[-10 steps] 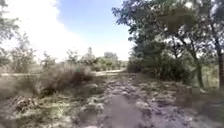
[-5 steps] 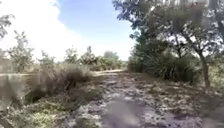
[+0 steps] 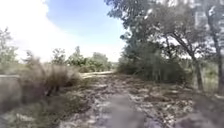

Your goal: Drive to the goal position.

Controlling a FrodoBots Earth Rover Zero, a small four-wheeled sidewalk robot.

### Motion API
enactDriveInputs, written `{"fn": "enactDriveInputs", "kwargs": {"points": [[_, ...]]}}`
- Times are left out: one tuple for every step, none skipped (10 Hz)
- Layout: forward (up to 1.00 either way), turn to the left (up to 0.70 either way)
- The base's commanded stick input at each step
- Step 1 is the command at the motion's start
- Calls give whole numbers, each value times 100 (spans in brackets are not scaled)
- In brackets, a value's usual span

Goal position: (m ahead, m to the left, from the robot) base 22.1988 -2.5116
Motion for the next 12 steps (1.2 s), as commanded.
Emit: {"fn": "enactDriveInputs", "kwargs": {"points": [[70, 0], [70, 0], [70, 0], [70, 0], [70, 0], [70, 0], [70, 0], [70, 0], [70, 0], [70, 0], [70, 0], [70, 0]]}}
